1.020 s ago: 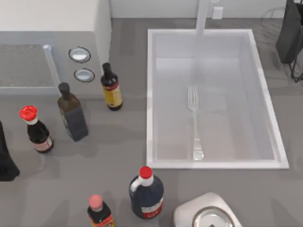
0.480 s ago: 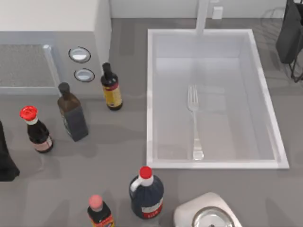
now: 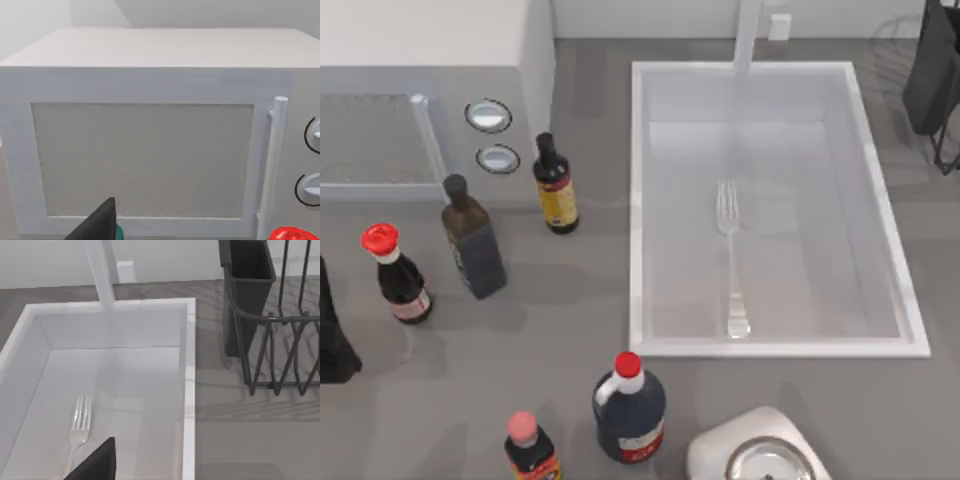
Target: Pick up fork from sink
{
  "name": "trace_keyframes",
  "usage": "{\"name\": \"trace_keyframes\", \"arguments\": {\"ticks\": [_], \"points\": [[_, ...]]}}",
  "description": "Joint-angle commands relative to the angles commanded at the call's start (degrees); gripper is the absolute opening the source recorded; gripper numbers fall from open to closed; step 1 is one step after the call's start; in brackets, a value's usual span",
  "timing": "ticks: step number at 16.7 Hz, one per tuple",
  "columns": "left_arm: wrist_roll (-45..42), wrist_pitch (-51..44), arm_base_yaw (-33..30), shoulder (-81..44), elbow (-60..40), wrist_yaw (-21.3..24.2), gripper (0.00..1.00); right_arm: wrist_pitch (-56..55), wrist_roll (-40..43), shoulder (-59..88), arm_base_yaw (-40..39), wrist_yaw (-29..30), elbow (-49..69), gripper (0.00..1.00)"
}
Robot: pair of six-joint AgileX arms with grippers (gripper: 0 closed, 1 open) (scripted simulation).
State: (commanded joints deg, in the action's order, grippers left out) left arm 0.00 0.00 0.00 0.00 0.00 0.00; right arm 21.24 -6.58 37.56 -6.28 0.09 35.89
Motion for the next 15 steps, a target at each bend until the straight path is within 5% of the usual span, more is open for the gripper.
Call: {"name": "trace_keyframes", "arguments": {"ticks": [15], "points": [[0.0, 0.0, 0.0, 0.0, 0.0, 0.0, 1.0, 48.6, -15.0, 87.6, -14.3, 0.3, 86.4, 1.0]]}}
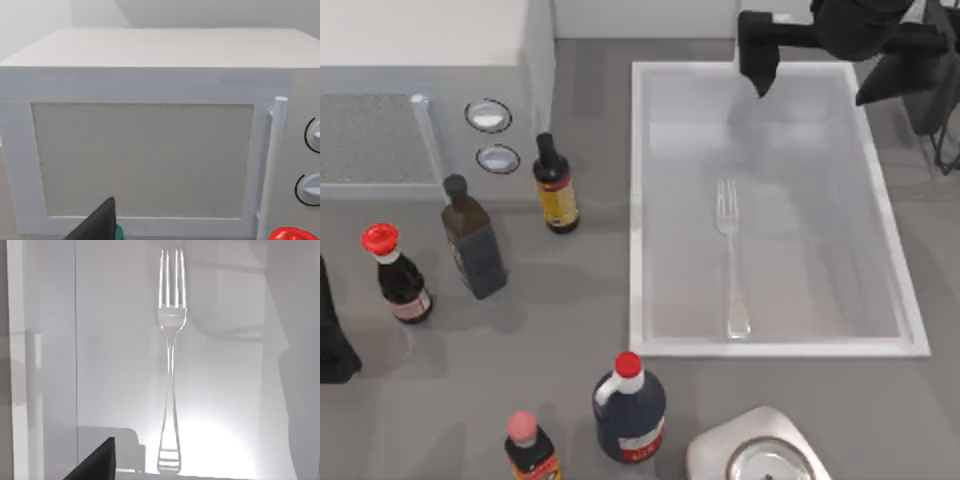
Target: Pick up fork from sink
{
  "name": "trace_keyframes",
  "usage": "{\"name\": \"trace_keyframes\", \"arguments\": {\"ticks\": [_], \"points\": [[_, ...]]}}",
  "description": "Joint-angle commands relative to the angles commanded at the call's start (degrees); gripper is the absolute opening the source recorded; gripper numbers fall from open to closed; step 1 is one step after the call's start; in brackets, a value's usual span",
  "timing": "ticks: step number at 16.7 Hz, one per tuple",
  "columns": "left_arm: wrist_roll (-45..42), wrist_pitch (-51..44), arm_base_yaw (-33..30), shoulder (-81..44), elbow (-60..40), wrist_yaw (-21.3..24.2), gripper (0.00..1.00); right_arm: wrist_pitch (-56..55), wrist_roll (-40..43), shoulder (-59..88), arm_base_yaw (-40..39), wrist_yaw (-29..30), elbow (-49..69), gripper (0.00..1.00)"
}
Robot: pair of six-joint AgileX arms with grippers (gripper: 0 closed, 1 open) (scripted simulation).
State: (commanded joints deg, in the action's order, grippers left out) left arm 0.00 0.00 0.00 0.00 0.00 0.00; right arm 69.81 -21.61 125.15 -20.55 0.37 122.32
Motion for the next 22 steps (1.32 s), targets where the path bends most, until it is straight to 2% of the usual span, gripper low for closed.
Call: {"name": "trace_keyframes", "arguments": {"ticks": [4, 7, 17, 22], "points": [[0.0, 0.0, 0.0, 0.0, 0.0, 0.0, 1.0, 9.7, -3.0, 17.3, -2.8, 0.1, 16.9, 1.0], [0.0, 0.0, 0.0, 0.0, 0.0, 0.0, 1.0, 14.4, -4.5, 25.8, -4.2, 0.1, 25.0, 1.0], [0.0, 0.0, 0.0, 0.0, 0.0, 0.0, 1.0, 16.5, -5.0, 30.1, -4.4, 0.1, 28.8, 1.0], [0.0, 0.0, 0.0, 0.0, 0.0, 0.0, 1.0, 19.7, -5.2, 41.4, -4.7, 0.3, 41.5, 1.0]]}}
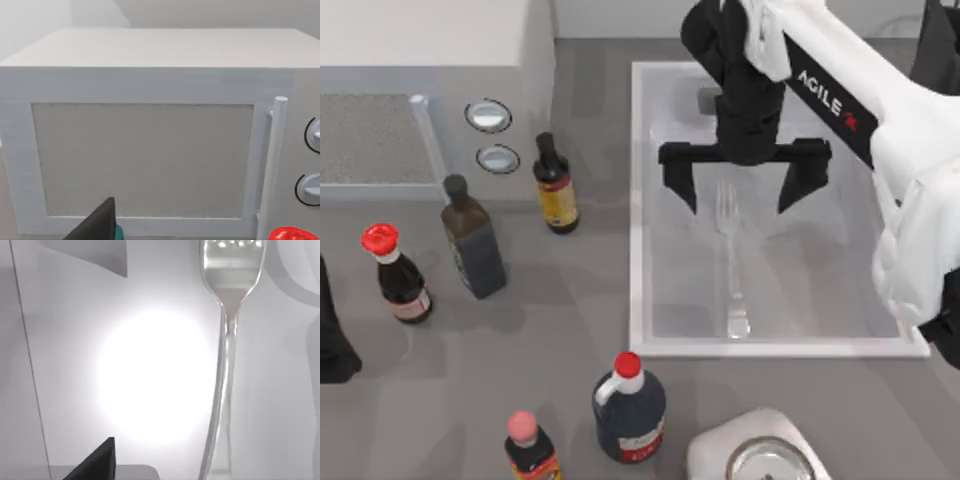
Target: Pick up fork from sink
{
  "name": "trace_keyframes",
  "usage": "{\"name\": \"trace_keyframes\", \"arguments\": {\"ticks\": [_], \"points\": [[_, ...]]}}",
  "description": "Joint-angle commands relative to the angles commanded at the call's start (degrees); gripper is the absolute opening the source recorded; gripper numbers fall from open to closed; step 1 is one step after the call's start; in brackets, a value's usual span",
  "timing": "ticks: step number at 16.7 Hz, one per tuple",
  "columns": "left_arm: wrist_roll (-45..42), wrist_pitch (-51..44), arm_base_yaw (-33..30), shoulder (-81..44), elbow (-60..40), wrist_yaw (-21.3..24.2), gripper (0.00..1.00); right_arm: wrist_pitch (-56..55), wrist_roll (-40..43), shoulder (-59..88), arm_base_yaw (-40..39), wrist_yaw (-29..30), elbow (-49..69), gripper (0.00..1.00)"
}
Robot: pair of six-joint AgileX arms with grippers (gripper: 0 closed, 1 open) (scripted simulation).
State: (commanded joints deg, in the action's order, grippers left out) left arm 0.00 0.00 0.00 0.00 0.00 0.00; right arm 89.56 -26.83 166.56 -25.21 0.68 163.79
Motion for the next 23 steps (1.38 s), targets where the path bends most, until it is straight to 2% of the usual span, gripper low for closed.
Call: {"name": "trace_keyframes", "arguments": {"ticks": [8, 11, 16, 23], "points": [[0.0, 0.0, 0.0, 0.0, 0.0, 0.0, 1.0, 6.5, 0.0, 25.4, -0.1, 0.4, 35.0, 1.0], [0.0, 0.0, 0.0, 0.0, 0.0, 0.0, 1.0, 7.7, 0.1, 30.6, -0.1, 0.5, 40.7, 1.0], [0.0, 0.0, 0.0, 0.0, 0.0, 0.0, 1.0, 7.9, 0.1, 31.3, -0.1, 0.5, 41.5, 1.0], [0.0, 0.0, 0.0, 0.0, 0.0, 0.0, 1.0, 7.9, 0.1, 31.3, -0.1, 0.5, 41.5, 0.47]]}}
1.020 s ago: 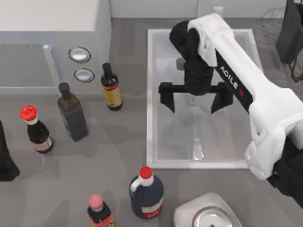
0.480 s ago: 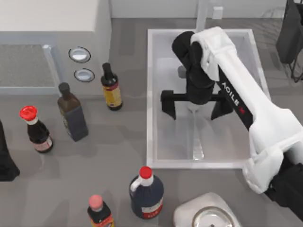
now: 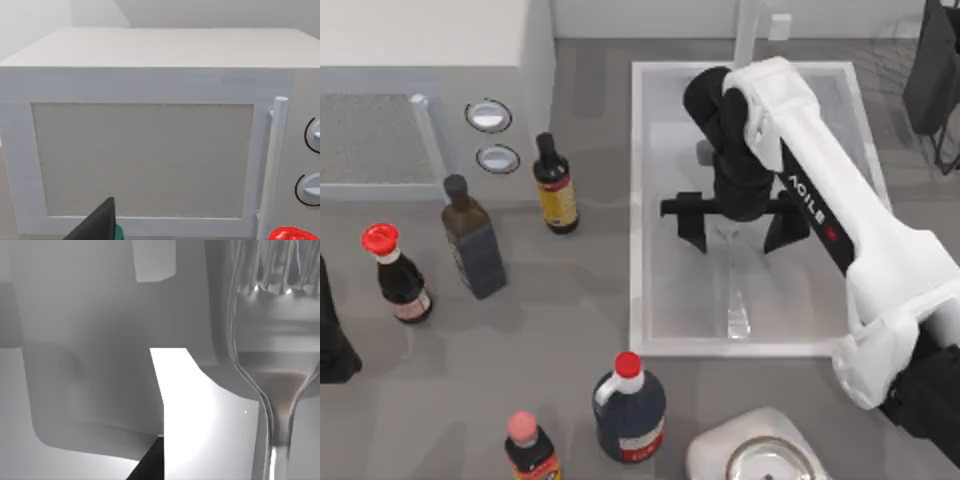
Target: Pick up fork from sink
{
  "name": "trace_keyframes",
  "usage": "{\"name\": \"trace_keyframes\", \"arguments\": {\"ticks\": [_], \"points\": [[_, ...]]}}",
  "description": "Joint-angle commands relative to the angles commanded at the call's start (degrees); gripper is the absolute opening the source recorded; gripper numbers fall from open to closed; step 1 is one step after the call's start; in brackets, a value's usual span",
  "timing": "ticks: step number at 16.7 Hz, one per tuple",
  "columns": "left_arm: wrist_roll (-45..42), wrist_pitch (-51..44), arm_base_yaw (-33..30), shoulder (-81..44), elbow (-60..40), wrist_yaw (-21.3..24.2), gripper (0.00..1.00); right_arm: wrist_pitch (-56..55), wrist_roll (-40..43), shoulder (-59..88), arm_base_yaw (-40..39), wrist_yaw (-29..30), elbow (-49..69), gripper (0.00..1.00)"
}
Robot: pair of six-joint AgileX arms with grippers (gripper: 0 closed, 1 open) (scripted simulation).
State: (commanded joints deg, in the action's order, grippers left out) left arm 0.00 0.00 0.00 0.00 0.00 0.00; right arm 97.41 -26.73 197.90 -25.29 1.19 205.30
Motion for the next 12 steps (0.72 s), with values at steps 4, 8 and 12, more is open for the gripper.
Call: {"name": "trace_keyframes", "arguments": {"ticks": [4, 8, 12], "points": [[0.0, 0.0, 0.0, 0.0, 0.0, 0.0, 1.0, 0.0, 0.0, 0.0, 0.0, 0.0, 0.0, 0.17], [0.0, 0.0, 0.0, 0.0, 0.0, 0.0, 1.0, 0.0, 0.0, 0.0, 0.0, 0.0, 0.0, 0.0], [0.0, 0.0, 0.0, 0.0, 0.0, 0.0, 1.0, 0.0, 0.0, 0.0, 0.0, 0.0, 0.0, 0.0]]}}
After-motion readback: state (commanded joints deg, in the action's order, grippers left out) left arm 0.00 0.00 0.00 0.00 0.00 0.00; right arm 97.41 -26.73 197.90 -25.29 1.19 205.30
